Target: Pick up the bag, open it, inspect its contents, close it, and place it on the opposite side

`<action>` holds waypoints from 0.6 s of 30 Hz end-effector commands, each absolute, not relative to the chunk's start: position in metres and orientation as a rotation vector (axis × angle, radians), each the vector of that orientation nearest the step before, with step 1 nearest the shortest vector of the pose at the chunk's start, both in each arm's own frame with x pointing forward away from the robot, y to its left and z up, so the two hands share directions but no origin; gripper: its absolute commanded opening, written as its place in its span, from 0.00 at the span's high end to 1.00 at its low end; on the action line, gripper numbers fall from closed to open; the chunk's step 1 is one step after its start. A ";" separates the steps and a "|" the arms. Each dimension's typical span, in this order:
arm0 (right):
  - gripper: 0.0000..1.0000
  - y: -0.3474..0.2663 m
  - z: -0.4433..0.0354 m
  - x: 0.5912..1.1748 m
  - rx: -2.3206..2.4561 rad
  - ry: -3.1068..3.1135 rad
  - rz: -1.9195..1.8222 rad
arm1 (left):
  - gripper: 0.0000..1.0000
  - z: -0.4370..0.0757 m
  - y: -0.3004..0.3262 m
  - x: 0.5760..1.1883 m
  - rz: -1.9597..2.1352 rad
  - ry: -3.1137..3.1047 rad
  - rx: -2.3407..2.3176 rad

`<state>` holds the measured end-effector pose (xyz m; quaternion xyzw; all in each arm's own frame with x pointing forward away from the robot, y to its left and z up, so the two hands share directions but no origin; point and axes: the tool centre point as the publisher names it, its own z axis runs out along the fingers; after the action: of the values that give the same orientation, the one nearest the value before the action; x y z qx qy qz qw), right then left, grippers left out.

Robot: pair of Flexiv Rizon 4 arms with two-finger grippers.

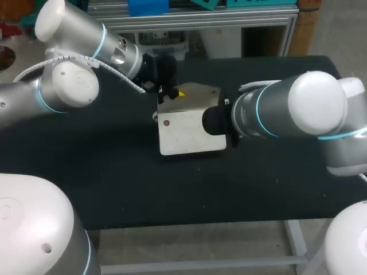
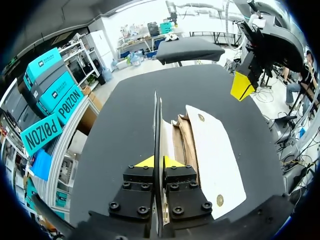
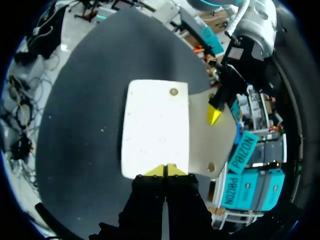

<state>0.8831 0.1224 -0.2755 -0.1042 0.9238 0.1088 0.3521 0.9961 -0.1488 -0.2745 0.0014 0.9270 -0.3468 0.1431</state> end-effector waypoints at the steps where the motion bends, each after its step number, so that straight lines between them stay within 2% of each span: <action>1: 1.00 0.123 -0.290 0.886 -0.273 2.382 0.291 | 1.00 -0.294 -0.158 1.001 -0.971 2.640 0.006; 9: 1.00 0.124 -0.318 0.891 -0.277 2.370 0.269 | 1.00 -0.320 -0.155 1.006 -0.933 2.691 -0.016; 18: 1.00 0.120 -0.328 0.878 -0.219 2.325 0.233 | 1.00 -0.338 -0.152 1.009 -0.948 2.750 -0.033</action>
<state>0.8886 0.1190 -0.3224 -0.0982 0.9266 0.0907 0.3516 1.0037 -0.1505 -0.3336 -0.0135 0.9396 -0.3205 0.1191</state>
